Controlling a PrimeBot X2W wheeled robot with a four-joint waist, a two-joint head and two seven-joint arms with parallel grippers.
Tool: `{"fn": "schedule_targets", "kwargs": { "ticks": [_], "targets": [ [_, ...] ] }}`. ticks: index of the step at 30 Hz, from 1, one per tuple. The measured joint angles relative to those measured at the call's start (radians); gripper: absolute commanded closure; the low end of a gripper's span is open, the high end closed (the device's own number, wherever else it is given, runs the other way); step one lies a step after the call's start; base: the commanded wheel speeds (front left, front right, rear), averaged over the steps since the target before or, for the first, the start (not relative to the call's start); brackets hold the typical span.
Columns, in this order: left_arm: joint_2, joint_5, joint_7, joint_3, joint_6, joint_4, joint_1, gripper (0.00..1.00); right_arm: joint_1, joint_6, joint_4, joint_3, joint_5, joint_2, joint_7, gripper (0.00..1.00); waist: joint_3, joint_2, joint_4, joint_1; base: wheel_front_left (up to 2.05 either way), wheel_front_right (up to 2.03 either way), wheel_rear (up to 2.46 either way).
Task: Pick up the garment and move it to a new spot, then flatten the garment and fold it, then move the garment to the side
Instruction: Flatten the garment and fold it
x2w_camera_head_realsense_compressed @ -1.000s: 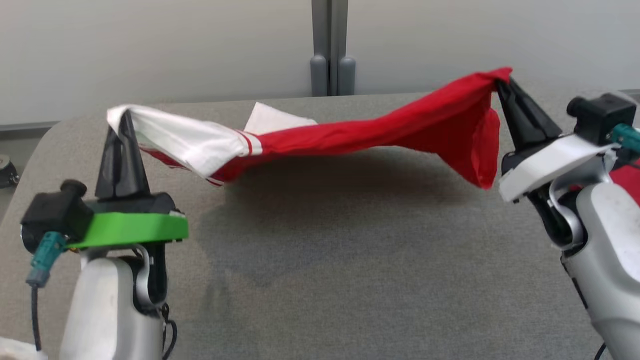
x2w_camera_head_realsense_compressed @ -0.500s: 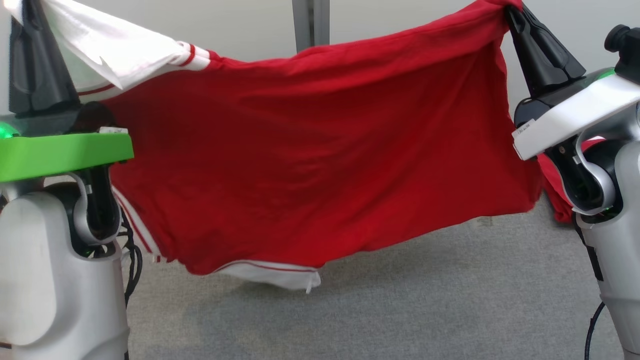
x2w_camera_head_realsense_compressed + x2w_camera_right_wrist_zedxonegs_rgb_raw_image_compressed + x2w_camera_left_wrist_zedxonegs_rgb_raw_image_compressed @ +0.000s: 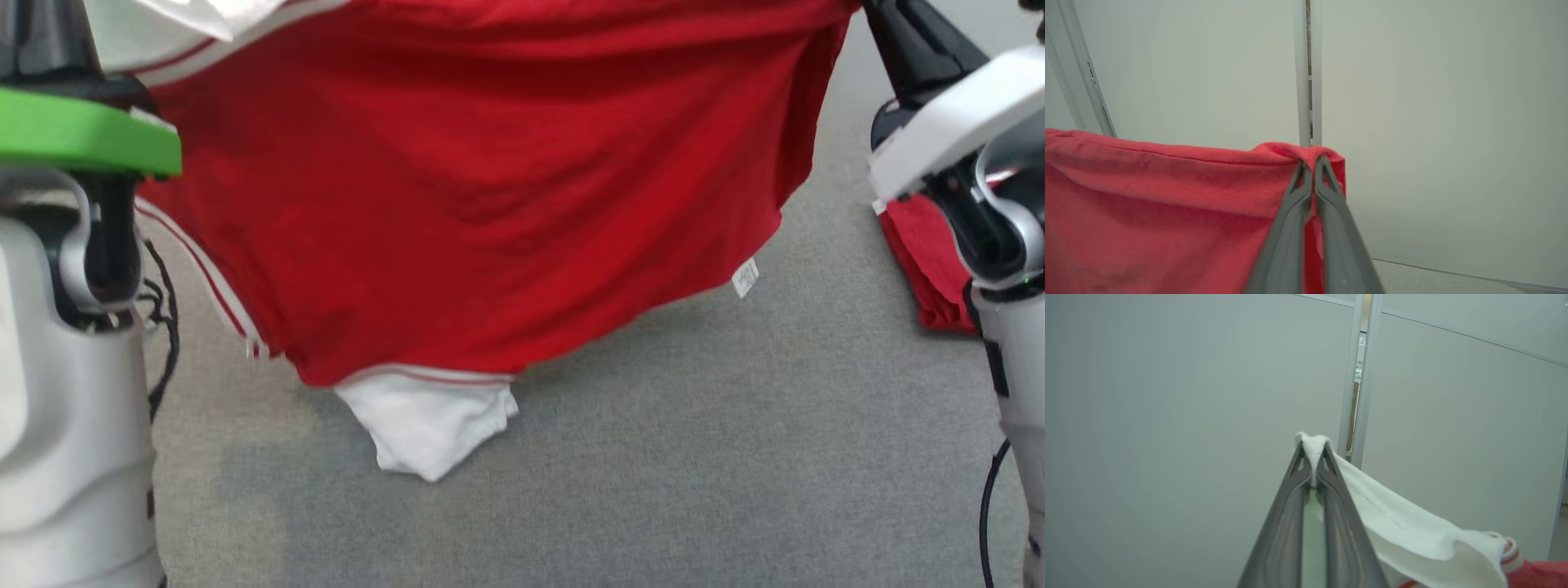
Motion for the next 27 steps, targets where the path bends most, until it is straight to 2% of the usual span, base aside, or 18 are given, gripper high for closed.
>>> {"fn": "schedule_targets", "kwargs": {
  "ticks": [4, 7, 13, 17, 21, 23, 27],
  "targets": [
    [0.039, 0.023, 0.017, -0.031, -0.024, 0.132, -0.173, 1.00, -0.156, 0.000, 0.104, 0.048, -0.005, -0.011, 0.000, 1.00, 0.082, 0.0000, 0.001, 0.0000, 0.00, 0.00, 0.00],
    [0.073, 0.055, 0.001, -0.057, -0.038, 0.251, -0.325, 1.00, -0.315, 0.000, 0.213, 0.083, -0.043, -0.027, -0.045, 1.00, 0.152, 0.0000, 0.001, 0.0000, 0.00, 0.00, 0.00],
    [0.086, 0.098, -0.105, -0.075, -0.038, 0.490, -0.621, 1.00, -0.619, 0.001, 0.455, 0.180, -0.156, -0.029, -0.211, 1.00, 0.293, 0.0000, 0.001, 0.0001, 0.00, 0.00, 0.00],
    [0.078, 0.107, -0.231, -0.062, -0.014, 0.616, -0.783, 1.00, -0.777, 0.000, 0.625, 0.144, -0.234, -0.014, -0.384, 1.00, 0.377, 0.0000, 0.003, 0.0001, 0.00, 0.00, 0.00],
    [0.071, 0.130, -0.290, -0.067, -0.011, 0.688, -0.866, 1.00, -0.854, 0.000, 0.765, 0.100, -0.291, 0.025, -0.521, 1.00, 0.442, 0.0000, 0.007, 0.0001, 0.00, 0.00, 0.00],
    [0.063, 0.135, -0.292, -0.063, -0.017, 0.701, -0.869, 1.00, -0.857, 0.000, 0.821, 0.097, -0.295, 0.044, -0.548, 1.00, 0.465, 0.0000, 0.011, 0.0002, 0.00, 0.00, 0.00],
    [0.028, 0.134, -0.296, -0.039, -0.044, 0.630, -0.827, 1.00, -0.819, 0.000, 0.908, 0.111, -0.294, 0.067, -0.574, 1.00, 0.496, 0.0000, 0.023, 0.0003, 0.00, 0.00, 0.00]
  ]
}}
